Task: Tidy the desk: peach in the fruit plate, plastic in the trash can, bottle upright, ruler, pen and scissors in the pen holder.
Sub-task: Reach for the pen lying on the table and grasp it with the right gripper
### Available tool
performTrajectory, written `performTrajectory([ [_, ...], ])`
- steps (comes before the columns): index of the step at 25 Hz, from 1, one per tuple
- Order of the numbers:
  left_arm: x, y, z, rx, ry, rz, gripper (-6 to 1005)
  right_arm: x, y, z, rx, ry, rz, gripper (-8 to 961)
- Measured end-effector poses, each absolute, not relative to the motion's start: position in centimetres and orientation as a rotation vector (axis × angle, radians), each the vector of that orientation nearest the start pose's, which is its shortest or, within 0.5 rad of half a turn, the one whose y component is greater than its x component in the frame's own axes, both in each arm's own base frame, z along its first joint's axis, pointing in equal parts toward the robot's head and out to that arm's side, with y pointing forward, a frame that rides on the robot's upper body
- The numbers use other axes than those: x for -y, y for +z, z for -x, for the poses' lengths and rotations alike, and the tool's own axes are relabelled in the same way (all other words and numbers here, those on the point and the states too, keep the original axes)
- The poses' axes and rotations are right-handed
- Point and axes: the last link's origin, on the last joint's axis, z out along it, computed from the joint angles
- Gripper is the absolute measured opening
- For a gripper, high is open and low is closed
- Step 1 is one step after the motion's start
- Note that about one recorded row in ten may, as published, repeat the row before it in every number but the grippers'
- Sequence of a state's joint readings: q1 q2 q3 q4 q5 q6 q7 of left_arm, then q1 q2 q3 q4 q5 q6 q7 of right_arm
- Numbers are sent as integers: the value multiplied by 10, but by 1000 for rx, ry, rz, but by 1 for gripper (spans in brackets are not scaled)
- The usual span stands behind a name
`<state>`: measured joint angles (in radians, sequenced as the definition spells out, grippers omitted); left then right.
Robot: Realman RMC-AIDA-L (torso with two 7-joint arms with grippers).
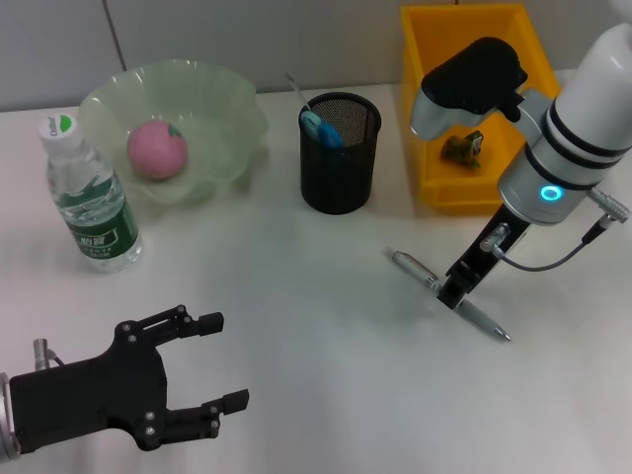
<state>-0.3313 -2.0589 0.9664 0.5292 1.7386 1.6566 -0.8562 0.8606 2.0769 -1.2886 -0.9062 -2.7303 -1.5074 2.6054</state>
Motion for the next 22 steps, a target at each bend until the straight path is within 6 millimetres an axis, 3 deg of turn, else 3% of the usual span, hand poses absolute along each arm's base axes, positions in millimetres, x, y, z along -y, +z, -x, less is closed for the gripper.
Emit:
performTrajectory([
  [22, -254, -28, 286, 149, -835, 2788, 827, -384, -35, -196, -1071, -775, 2517, 349],
])
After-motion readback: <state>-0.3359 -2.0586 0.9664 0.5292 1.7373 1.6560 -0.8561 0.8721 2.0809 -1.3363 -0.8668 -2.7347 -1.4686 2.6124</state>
